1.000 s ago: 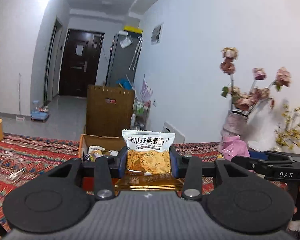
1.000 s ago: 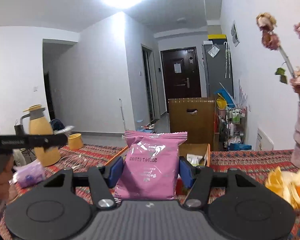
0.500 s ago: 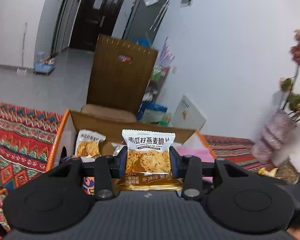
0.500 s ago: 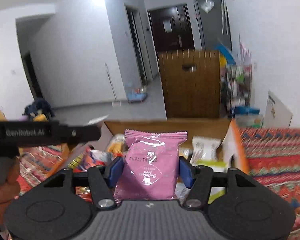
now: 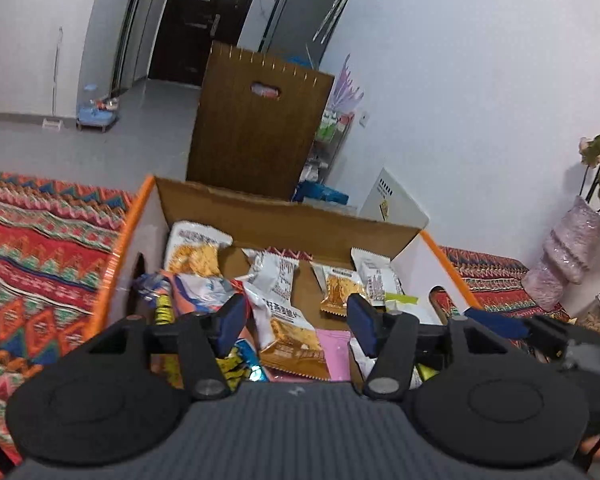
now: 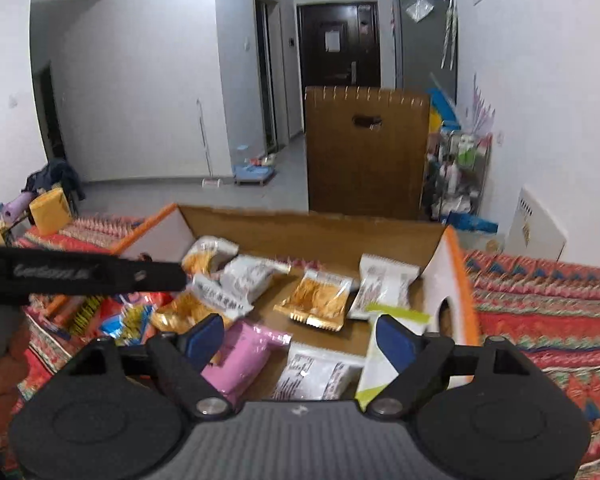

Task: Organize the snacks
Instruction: 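Open both tools to release the packets into the box, then move both open tools back toward the remaining snack packets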

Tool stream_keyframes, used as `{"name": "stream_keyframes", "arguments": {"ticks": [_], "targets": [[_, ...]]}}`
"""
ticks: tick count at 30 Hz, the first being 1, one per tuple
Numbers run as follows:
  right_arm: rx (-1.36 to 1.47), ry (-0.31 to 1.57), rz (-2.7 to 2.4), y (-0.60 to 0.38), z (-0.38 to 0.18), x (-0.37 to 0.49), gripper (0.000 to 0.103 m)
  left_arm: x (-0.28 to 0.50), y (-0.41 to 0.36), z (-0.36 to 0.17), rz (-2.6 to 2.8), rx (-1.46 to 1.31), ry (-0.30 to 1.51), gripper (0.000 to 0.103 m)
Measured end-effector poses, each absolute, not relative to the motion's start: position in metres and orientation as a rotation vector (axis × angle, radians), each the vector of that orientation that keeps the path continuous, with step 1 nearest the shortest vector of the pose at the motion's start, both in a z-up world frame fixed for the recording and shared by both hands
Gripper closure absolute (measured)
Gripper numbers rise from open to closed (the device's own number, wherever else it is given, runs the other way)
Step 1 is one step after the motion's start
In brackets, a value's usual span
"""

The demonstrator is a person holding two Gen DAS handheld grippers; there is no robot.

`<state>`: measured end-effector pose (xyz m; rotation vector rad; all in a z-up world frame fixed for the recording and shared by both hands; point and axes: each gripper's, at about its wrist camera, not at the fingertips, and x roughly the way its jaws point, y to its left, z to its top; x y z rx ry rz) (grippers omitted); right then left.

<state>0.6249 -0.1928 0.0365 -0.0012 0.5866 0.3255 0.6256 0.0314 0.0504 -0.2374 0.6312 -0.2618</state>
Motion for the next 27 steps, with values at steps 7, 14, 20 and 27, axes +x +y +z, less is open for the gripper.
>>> {"name": "stream_keyframes", "arguments": {"ticks": [7, 14, 20, 27], "targets": [[0.005, 0.491, 0.377, -0.211, 0.09, 0.567, 0.016, 0.535, 0.043, 0.09, -0.263, -0.206, 0.563, 0.03], [-0.035, 0.431, 0.405, -0.222, 0.121, 0.468, 0.013, 0.408, 0.052, 0.116, -0.277, -0.13, 0.449, 0.013], [-0.021, 0.41, 0.44, -0.226, 0.116, 0.377, 0.006, 0.303, 0.059, 0.114, -0.278, -0.086, 0.355, 0.003], [-0.004, 0.433, 0.389, -0.221, 0.09, 0.298, 0.004, 0.225, 0.067, 0.089, -0.213, -0.092, 0.376, 0.001]]}}
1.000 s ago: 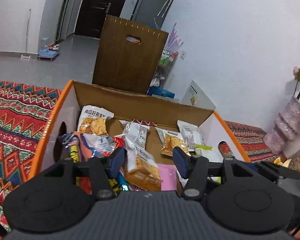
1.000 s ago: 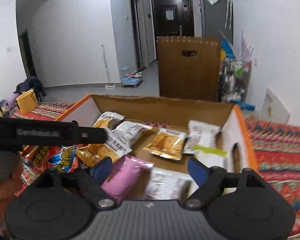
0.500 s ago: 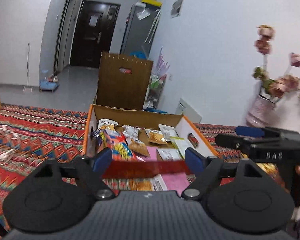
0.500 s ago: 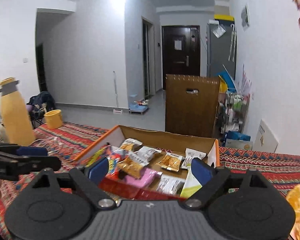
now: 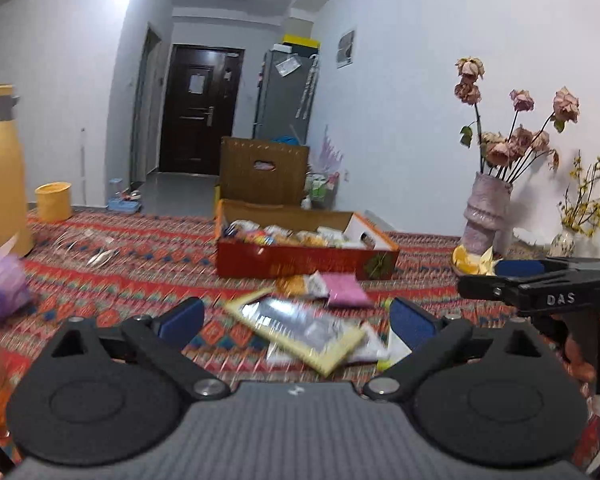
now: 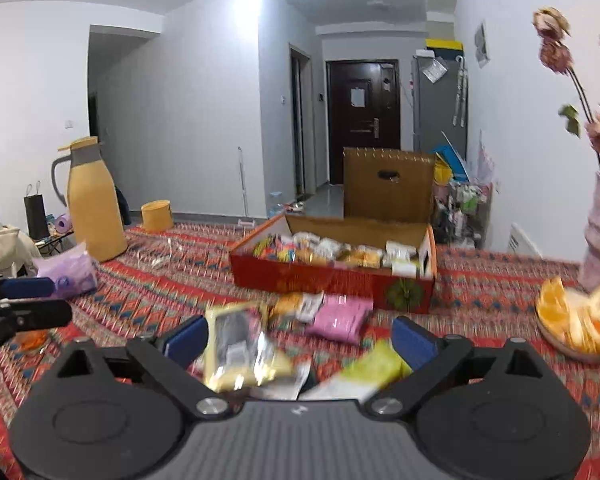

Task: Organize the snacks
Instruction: 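Move both open tools back toward the remaining snack packets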

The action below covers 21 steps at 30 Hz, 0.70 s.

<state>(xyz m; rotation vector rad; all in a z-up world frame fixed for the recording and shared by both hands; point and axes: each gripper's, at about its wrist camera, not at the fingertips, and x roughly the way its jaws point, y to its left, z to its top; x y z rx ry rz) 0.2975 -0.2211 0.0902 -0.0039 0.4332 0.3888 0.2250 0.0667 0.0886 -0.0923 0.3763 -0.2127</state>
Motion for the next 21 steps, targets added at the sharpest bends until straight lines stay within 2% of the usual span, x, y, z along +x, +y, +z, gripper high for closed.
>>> {"name": "stream_keyframes", "arguments": {"ticks": [10, 13, 21], "targets": [[0.073, 0.556, 0.365, -0.218, 0.02, 0.218, 0.004, 0.168, 0.068, 0.034, -0.163, -0.12, 0.559, 0.001], [0.062, 0.596, 0.347, -0.219, 0.005, 0.206, 0.004, 0.16, 0.07, 0.032, -0.151, -0.123, 0.561, 0.001], [0.1, 0.6, 0.362, -0.229, 0.002, 0.193, 0.004, 0.159, 0.057, 0.035, -0.139, -0.101, 0.565, 0.001]]}}
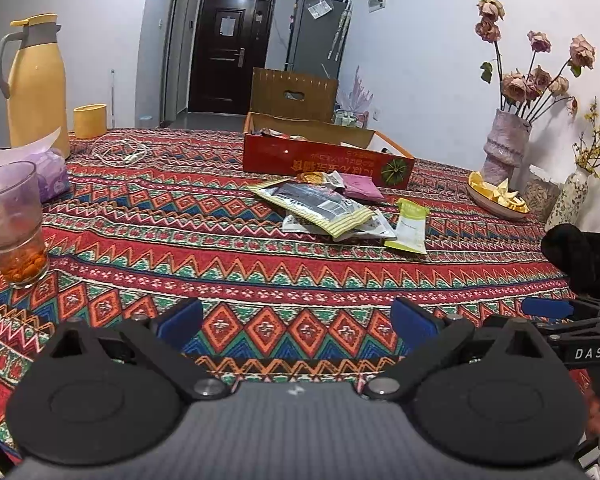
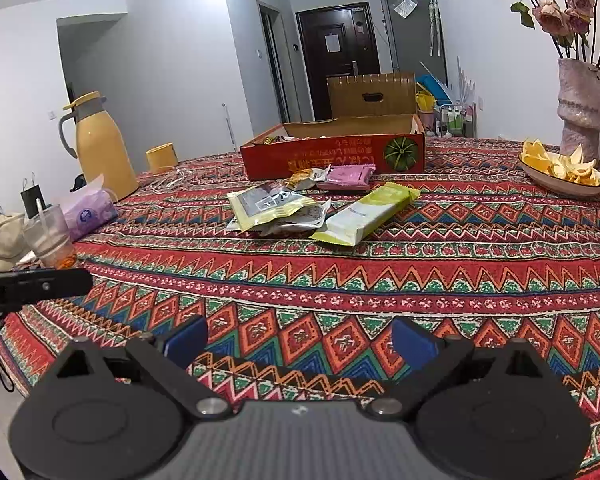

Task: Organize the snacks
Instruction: 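Move both open tools back toward the remaining snack packets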

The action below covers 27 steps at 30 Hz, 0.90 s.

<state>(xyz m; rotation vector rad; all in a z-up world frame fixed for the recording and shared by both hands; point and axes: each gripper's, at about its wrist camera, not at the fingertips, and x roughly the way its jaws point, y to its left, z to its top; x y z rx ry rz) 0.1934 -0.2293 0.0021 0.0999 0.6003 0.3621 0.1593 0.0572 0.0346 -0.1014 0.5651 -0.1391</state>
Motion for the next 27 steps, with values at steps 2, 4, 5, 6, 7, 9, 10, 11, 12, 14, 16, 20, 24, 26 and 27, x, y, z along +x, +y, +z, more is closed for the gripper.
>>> {"name": "stream_keyframes", "arguments": {"ticks": [2, 4, 5, 6, 7, 9, 10, 11, 12, 14, 16, 20, 24, 26, 27], "targets": [[0.102, 0.604, 0.361, -0.232, 0.002, 0.195, 0.004, 0.162, 0.053, 0.035, -0.143, -0.09, 0.567, 0.001], [0.106, 0.609, 0.358, -0.235, 0.002, 0.2, 0.004, 0.165, 0.049, 0.035, -0.144, -0.084, 0.568, 0.001], [0.107, 0.612, 0.353, -0.234, 0.001, 0.204, 0.004, 0.168, 0.048, 0.036, -0.144, -0.083, 0.57, 0.001], [0.108, 0.615, 0.347, -0.235, 0.001, 0.208, 0.004, 0.171, 0.048, 0.036, -0.143, -0.082, 0.573, 0.001], [0.108, 0.619, 0.34, -0.236, 0.001, 0.212, 0.004, 0.174, 0.047, 0.036, -0.14, -0.08, 0.576, 0.001], [0.105, 0.623, 0.329, -0.238, 0.003, 0.219, 0.004, 0.181, 0.045, 0.037, -0.134, -0.068, 0.581, 0.001], [0.105, 0.618, 0.328, -0.24, 0.004, 0.223, 0.004, 0.185, 0.045, 0.038, -0.136, -0.061, 0.58, 0.001], [0.107, 0.617, 0.327, -0.241, 0.005, 0.226, 0.004, 0.188, 0.044, 0.039, -0.138, -0.058, 0.577, 0.001], [0.109, 0.619, 0.322, -0.243, 0.006, 0.231, 0.004, 0.193, 0.044, 0.04, -0.142, -0.055, 0.574, 0.001], [0.107, 0.62, 0.311, -0.244, 0.005, 0.24, 0.004, 0.204, 0.044, 0.043, -0.15, -0.054, 0.564, 0.001], [0.11, 0.625, 0.307, -0.244, 0.004, 0.251, 0.004, 0.217, 0.043, 0.045, -0.157, -0.049, 0.554, 0.001], [0.114, 0.637, 0.309, -0.24, 0.001, 0.276, 0.005, 0.25, 0.038, 0.043, -0.179, -0.038, 0.563, 0.001], [0.135, 0.635, 0.318, -0.237, 0.001, 0.303, 0.006, 0.29, 0.033, 0.04, -0.207, -0.044, 0.585, 0.001], [0.149, 0.639, 0.314, -0.236, 0.0, 0.319, 0.007, 0.312, 0.03, 0.038, -0.223, -0.07, 0.61, 0.001], [0.16, 0.639, 0.314, -0.236, 0.0, 0.328, 0.008, 0.325, 0.029, 0.036, -0.232, -0.094, 0.619, 0.001]]}}
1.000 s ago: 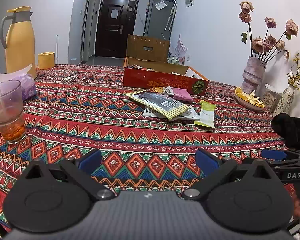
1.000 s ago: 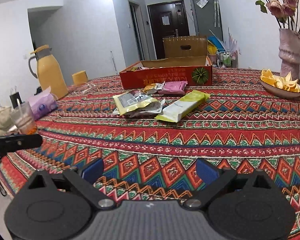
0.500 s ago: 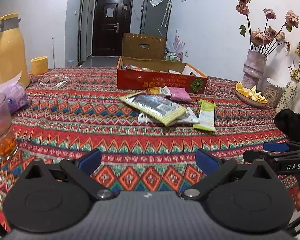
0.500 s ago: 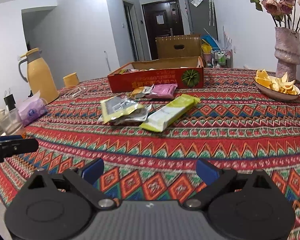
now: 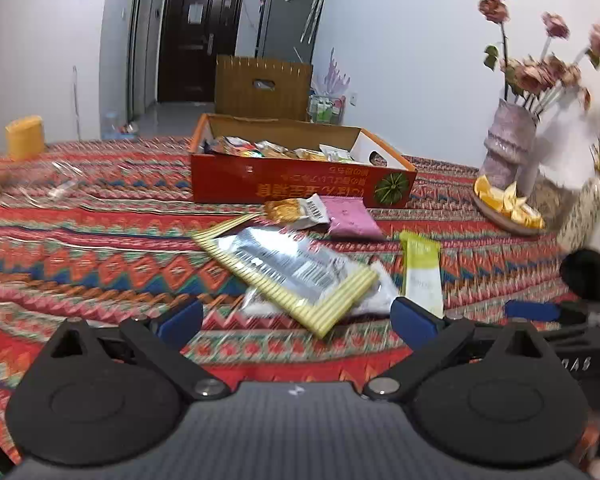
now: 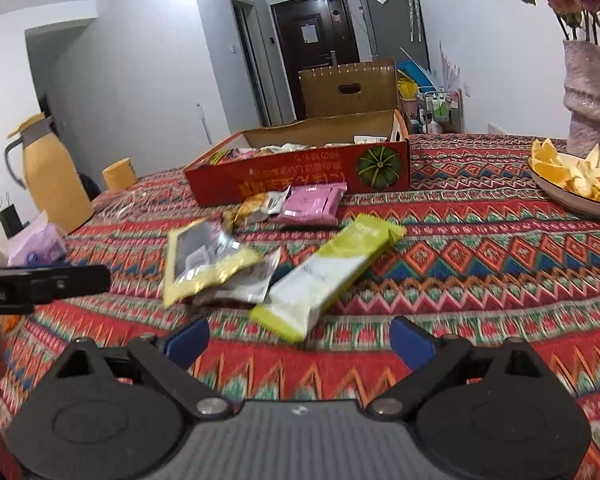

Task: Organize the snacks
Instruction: 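Move both open tools back toward the remaining snack packets, then grasp a silver-red packet with the left tool while the right tool grasps a green bar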

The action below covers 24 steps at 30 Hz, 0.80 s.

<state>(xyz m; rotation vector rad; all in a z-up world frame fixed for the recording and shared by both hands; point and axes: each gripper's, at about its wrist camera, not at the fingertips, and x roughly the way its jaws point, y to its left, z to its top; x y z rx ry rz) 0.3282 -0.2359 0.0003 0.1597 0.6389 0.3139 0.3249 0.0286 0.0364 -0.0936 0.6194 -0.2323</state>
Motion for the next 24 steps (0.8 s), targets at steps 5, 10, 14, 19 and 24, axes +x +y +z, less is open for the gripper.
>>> {"name": "stream_keyframes", "arguments": {"ticks": [5, 10, 14, 19, 24], "targets": [[0.195, 0.671, 0.327, -0.232, -0.004, 0.376, 0.016, 0.397, 0.019, 0.017, -0.198, -0.176, 0.702, 0.001], [0.192, 0.691, 0.282, -0.226, -0.013, 0.418, 0.018, 0.456, 0.019, -0.004, -0.067, -0.211, 0.743, 0.001], [0.207, 0.669, 0.249, -0.222, -0.02, 0.439, 0.022, 0.468, 0.017, -0.018, -0.053, -0.186, 0.756, 0.001], [0.1, 0.654, 0.222, -0.218, -0.033, 0.438, 0.047, 0.442, 0.005, -0.015, -0.191, -0.062, 0.678, 0.013], [0.039, 0.654, 0.214, -0.215, -0.033, 0.432, 0.053, 0.441, -0.01, -0.023, -0.159, 0.016, 0.713, 0.005]]}}
